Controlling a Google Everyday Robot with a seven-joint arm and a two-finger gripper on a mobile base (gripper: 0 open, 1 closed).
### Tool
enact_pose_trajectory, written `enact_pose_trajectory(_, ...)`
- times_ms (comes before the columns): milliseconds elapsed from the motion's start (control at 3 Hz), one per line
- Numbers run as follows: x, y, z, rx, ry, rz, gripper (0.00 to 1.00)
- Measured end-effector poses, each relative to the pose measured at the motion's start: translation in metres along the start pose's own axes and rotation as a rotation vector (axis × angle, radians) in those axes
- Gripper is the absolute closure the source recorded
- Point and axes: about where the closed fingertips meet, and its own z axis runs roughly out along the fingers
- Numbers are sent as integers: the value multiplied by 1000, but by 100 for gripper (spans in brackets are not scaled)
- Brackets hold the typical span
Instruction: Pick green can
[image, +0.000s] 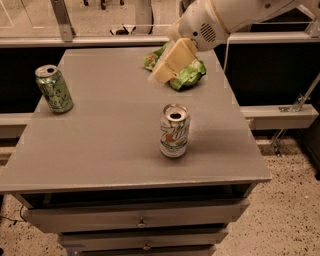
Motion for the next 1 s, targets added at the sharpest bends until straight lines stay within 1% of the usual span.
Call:
enact_pose_trajectory(333,0,0,0,-1,1,0,0)
enact_pose_trajectory(667,-9,-3,5,2,-51,-7,0)
enact_pose_trajectory(1000,-40,-20,45,-20,-159,-39,0)
